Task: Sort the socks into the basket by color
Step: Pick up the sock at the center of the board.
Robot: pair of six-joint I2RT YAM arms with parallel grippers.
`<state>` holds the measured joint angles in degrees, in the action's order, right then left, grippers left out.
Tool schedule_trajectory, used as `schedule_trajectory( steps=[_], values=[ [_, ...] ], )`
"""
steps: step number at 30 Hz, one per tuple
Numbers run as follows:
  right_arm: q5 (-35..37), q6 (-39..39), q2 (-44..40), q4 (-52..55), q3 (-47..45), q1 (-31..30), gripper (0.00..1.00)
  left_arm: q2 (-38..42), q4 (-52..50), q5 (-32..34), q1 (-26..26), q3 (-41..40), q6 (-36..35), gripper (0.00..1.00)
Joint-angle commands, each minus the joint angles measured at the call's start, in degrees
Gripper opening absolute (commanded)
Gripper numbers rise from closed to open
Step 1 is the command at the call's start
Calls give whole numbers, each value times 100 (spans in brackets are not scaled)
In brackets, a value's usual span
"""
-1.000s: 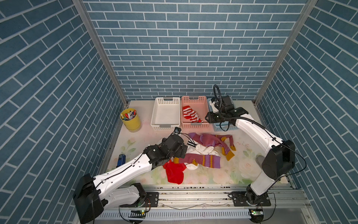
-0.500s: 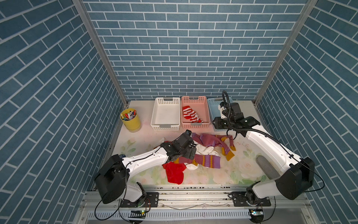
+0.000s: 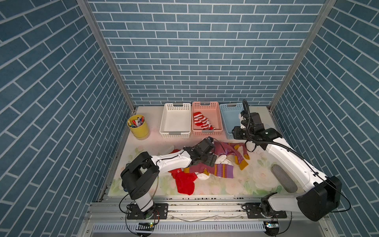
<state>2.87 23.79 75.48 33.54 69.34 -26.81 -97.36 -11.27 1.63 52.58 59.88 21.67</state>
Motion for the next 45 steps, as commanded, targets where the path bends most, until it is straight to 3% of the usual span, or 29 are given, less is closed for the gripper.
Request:
schedule_trajectory(
  steps=[1, 9, 13, 20, 25, 29, 37, 45],
  values=[
    [190, 178, -259, 83, -91, 50, 41, -217, 95, -134, 51, 214, -84, 88],
    [190, 204, -382, 104, -242, 79, 35, -730, 175, -161, 51, 517, -124, 80],
    [181, 249, -406, 68, -344, 81, 32, -928, 114, -147, 50, 669, -145, 65],
    [112, 318, -412, -56, -476, 80, 32, -1063, 126, 147, 51, 675, -133, 55],
    [119, 344, -453, -93, -544, 79, 32, -1234, 127, 216, 51, 730, -89, 42],
    [136, 337, -509, -86, -560, 80, 32, -1225, 237, 319, 51, 640, -85, 34],
    [180, 354, -574, -102, -614, 84, 32, -1104, 223, 255, 51, 589, -119, 7],
    [72, 224, -731, -357, -813, 84, 32, -297, -88, 245, 51, 279, -232, 0]
  ],
)
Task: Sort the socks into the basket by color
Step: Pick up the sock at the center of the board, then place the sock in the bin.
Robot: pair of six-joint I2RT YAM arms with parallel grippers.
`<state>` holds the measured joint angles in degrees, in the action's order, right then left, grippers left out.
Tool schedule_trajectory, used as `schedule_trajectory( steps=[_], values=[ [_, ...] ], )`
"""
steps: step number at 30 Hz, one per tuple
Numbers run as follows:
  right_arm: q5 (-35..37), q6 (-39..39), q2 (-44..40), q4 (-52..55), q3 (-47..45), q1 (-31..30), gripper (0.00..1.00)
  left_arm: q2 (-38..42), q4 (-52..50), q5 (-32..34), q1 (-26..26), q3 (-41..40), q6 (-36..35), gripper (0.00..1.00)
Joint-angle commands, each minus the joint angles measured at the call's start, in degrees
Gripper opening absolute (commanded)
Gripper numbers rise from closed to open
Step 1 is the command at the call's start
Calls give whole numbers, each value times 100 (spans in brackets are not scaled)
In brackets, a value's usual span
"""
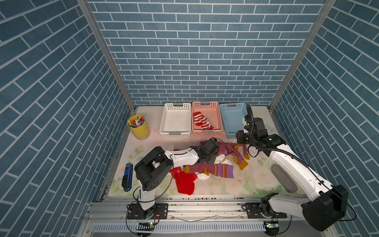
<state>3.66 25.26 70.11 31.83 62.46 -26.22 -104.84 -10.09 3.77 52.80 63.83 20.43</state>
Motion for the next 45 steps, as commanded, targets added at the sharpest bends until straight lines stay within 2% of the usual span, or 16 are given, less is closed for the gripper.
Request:
schedule_trajectory(
  steps=[1, 11, 21, 35, 45],
  values=[
    [-20, 72, -220, -224, -160, 20, 32, 620, -270, 33, 29, -157, -125, 0],
    [-567, -38, -383, -739, -550, 20, 31, 1985, -1188, 194, 28, -61, -249, 0],
    [-1258, -152, -443, -1198, -764, -6, 31, 2654, -2222, 835, -84, 489, -355, 0],
    [-1426, -127, -735, -1177, -985, -81, 31, 2342, -2530, 791, -1492, 1096, -528, 0],
    [-1457, -61, -798, -1200, -1117, -223, 31, 1532, -2023, 488, -2577, 1627, -706, 0]
  ],
)
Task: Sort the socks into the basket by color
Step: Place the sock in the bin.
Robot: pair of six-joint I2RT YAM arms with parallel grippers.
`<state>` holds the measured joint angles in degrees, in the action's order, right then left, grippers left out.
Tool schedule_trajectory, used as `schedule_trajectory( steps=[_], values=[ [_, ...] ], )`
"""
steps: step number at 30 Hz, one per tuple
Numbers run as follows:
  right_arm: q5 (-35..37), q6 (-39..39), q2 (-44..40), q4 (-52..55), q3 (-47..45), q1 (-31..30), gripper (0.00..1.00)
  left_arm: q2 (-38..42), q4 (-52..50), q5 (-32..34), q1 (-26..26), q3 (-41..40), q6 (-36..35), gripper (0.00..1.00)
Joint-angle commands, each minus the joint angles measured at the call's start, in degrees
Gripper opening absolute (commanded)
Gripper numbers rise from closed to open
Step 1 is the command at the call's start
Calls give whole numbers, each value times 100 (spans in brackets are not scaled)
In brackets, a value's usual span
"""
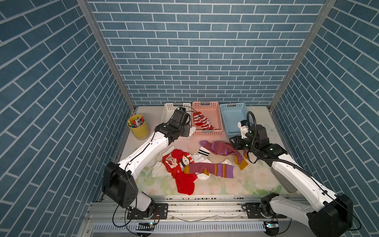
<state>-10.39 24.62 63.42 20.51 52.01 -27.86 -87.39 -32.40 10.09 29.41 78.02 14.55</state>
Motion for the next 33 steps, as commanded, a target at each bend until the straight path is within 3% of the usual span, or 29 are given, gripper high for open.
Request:
schedule_trajectory(
  steps=[1, 5, 13, 17, 19, 24, 33],
  values=[
    [-59, 23, -141, -80, -98, -78, 31, -352, 250, -156, -339, 303, -143, 0],
    [-35, 80, -142, -151, -182, -166, 31, -926, 254, -199, -683, 802, -213, 0],
    [119, 131, -146, -118, -243, -420, 31, -1977, 200, -615, -1237, 1670, -156, 12],
    [171, 157, -146, -100, -260, -521, 31, -2239, 169, -737, -1373, 1878, -146, 22],
    [219, 165, -148, -83, -255, -570, 31, -2315, 173, -818, -1419, 1931, -129, 33],
    [292, 175, -128, -26, -237, -650, 31, -2257, 181, -840, -1464, 1903, -101, 44],
    [395, 318, -222, 132, -413, -839, 30, -1371, 506, -1111, -1447, 994, 90, 48]
  ],
)
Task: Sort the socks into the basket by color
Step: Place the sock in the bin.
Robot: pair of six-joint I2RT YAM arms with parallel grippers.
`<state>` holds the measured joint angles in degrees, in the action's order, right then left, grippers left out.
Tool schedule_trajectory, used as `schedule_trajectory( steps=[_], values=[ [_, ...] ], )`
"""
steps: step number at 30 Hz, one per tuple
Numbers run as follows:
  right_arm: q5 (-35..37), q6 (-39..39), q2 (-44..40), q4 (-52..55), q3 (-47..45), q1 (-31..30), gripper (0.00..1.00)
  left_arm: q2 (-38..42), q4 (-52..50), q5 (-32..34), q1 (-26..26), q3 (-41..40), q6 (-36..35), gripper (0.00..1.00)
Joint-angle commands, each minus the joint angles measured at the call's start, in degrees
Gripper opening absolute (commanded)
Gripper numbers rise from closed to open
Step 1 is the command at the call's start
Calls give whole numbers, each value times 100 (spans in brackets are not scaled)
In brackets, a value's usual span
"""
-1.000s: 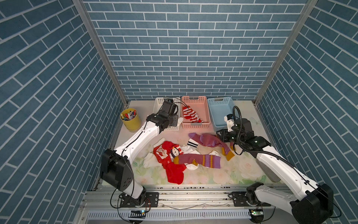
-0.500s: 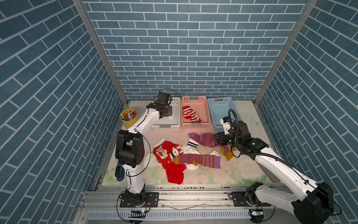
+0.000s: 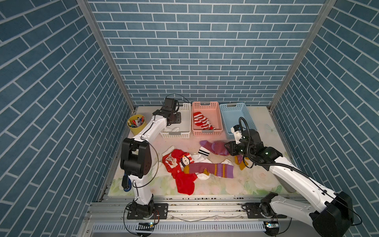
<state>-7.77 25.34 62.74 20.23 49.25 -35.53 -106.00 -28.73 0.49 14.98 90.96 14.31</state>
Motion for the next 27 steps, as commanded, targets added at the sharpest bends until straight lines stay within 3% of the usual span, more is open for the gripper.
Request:
schedule_trajectory(
  steps=[1, 12, 27],
  values=[
    [151, 267, -179, 197, -173, -92, 30, 647, 203, -184, 2, -483, 154, 48],
    [423, 676, -269, 446, -807, -288, 30, 2214, 430, -81, 534, -2064, 584, 51],
    [736, 911, 460, 303, -1145, -290, 27, 2930, 236, 186, 1312, -2735, 943, 52]
  ],
)
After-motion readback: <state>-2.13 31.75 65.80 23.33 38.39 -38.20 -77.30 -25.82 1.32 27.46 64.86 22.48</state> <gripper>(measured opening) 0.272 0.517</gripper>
